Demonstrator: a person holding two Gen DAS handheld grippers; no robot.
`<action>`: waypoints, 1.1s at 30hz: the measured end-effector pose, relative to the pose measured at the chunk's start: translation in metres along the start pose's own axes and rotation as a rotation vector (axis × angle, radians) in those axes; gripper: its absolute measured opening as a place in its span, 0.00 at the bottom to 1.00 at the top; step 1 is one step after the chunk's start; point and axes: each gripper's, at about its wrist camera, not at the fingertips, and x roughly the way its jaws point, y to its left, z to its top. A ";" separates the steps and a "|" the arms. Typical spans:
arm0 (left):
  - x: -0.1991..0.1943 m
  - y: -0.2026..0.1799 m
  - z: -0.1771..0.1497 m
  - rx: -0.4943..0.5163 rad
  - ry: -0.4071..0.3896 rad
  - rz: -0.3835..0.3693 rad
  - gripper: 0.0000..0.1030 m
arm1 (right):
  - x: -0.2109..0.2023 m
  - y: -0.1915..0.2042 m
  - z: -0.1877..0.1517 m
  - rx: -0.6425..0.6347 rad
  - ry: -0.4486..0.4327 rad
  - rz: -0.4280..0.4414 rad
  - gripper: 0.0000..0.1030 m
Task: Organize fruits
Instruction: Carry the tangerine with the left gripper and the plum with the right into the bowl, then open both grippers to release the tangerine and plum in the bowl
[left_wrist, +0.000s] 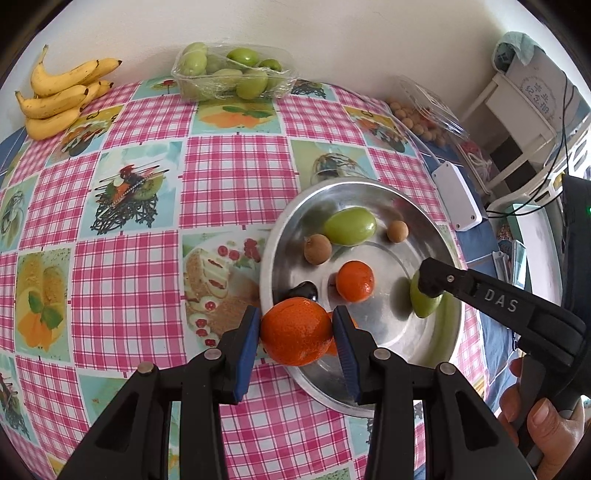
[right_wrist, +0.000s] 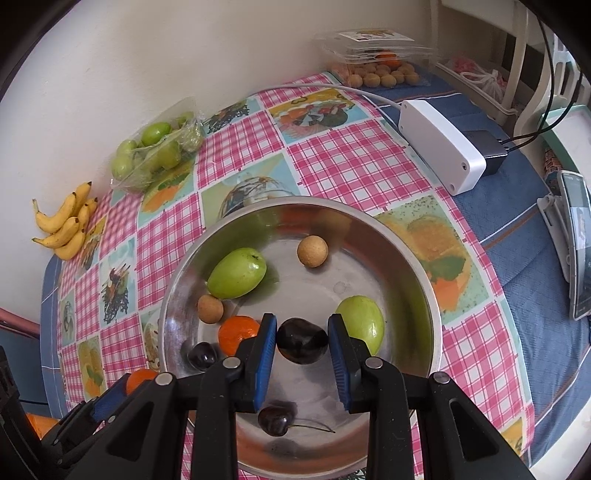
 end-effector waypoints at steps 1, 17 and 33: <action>0.001 -0.003 0.000 0.008 0.000 -0.001 0.40 | 0.000 0.000 0.000 -0.001 0.003 0.001 0.30; 0.019 -0.031 0.005 0.095 -0.050 0.008 0.40 | 0.013 0.000 -0.003 -0.009 0.048 0.016 0.30; 0.032 -0.020 0.008 0.034 -0.021 -0.008 0.41 | 0.031 0.006 -0.005 -0.021 0.108 0.018 0.30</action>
